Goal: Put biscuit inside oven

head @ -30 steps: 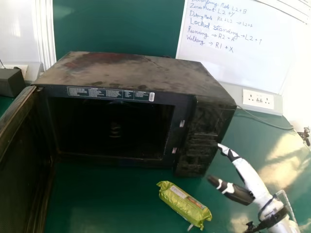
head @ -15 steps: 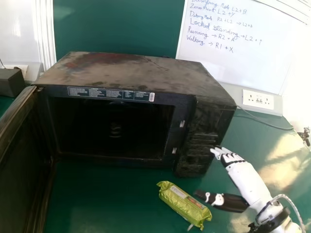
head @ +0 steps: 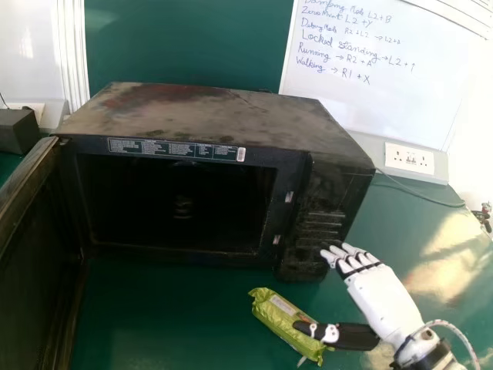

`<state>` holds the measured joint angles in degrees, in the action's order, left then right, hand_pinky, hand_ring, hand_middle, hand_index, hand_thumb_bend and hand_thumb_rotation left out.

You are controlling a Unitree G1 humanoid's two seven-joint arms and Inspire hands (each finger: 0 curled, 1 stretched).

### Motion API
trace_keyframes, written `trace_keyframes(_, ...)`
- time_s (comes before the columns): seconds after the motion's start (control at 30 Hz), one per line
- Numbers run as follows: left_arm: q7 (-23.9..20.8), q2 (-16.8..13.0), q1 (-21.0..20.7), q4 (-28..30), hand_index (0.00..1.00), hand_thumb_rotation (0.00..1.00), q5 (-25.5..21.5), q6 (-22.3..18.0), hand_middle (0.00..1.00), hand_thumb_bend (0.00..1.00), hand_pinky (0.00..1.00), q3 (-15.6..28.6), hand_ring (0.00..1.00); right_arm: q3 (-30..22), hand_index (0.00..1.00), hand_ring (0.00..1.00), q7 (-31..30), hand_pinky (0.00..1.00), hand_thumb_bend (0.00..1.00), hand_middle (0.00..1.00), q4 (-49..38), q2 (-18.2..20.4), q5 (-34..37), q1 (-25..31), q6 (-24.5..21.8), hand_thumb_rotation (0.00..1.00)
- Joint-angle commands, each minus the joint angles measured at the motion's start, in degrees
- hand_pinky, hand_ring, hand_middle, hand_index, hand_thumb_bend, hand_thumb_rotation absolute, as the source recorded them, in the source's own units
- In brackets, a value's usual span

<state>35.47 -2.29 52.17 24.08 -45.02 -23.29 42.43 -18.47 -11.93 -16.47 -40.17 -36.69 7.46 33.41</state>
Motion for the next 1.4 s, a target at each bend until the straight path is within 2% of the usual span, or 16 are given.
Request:
trace_keyframes(0.0,-0.12,0.34,0.73,0.65,0.76,0.71,-0.30,0.30,0.79,1.00,0.70,-0.06,0.72,0.63,1.00,1.00,2.81,0.97,1.00,1.00,-0.50,0.85,-1.84,0.58,0.22,0.89)
trace_keyframes(0.33,-0.55,0.75,1.08,1.06,0.76,0.71,0.15,0.08,0.78,1.00,0.70,-0.15,0.73,3.65,1.00,1.00,10.35,0.94,1.00,1.00,-1.99,2.59,-10.58,2.22,-0.49,0.90)
trace_keyframes(0.57,-0.26,0.63,1.22,1.05,0.75,0.71,-0.28,0.19,0.77,1.00,0.67,-0.19,0.72,5.55,1.00,1.00,13.31,0.95,1.00,1.00,-1.94,2.73,-12.82,3.18,-1.17,0.89)
trace_keyframes(0.73,0.30,0.57,1.21,0.82,0.75,0.69,-0.75,0.08,0.79,1.00,0.70,-0.16,0.73,6.72,1.00,1.00,11.80,0.95,1.00,1.00,-2.50,2.44,-12.47,3.72,-2.84,0.89)
trace_keyframes(1.0,0.50,0.62,1.37,0.81,0.76,0.68,-1.27,0.22,0.80,1.00,0.74,-0.01,0.74,7.93,1.00,1.00,14.39,0.96,1.00,1.00,-1.49,1.24,-16.09,4.25,-2.99,0.88)
trace_keyframes(1.2,0.24,0.79,1.48,1.14,0.78,0.69,-0.40,-0.14,0.82,1.00,0.79,-0.04,0.77,9.01,1.00,1.00,10.92,0.95,1.00,1.00,-2.45,0.97,-17.77,4.15,-6.67,0.89)
trace_keyframes(1.37,0.14,0.81,1.43,1.27,0.77,0.69,-0.55,0.02,0.81,1.00,0.78,-0.13,0.75,10.64,1.00,1.00,10.54,0.96,1.00,1.00,-2.40,1.03,-19.80,3.49,-9.19,0.89)
